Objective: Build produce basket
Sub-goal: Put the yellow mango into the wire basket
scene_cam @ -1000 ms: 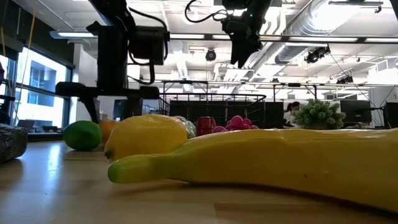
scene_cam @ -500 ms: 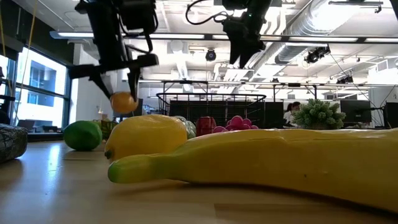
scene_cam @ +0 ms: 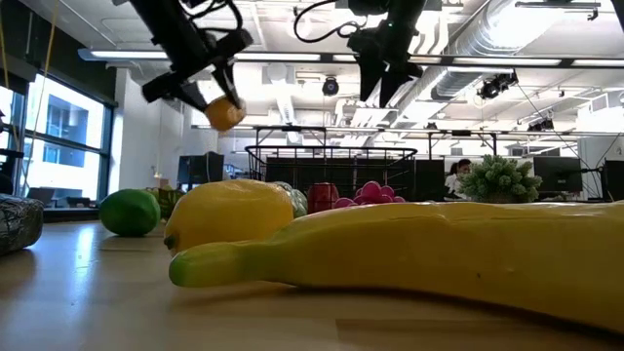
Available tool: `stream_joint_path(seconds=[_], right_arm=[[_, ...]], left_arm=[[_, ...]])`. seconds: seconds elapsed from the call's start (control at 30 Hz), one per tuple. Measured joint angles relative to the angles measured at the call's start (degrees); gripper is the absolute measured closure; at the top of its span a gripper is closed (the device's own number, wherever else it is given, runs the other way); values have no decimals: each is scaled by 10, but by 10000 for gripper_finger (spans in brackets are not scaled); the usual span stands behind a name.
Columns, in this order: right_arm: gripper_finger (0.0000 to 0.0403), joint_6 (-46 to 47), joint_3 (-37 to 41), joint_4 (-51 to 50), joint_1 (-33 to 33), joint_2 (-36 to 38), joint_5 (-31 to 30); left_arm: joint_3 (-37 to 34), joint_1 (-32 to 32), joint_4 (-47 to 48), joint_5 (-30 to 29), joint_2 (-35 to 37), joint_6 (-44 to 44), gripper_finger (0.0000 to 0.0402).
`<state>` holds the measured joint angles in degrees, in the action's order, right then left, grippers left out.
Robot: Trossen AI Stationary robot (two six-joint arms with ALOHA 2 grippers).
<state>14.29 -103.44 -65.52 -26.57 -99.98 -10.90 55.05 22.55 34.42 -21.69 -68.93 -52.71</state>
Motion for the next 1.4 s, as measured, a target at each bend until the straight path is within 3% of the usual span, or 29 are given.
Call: stream_joint_path(seconds=[0.27, 0.77, 1.4], right_arm=[[116, 43, 0, 2, 0, 2, -81], [116, 51, 0, 2, 0, 9, -82], [116, 37, 0, 2, 0, 9, -76]], left_arm=[[0, 33, -157, 53, 3, 176, 204], [0, 95, -373, 80, -54, 453, 204], [0, 120, -390, 107, -209, 538, 193]])
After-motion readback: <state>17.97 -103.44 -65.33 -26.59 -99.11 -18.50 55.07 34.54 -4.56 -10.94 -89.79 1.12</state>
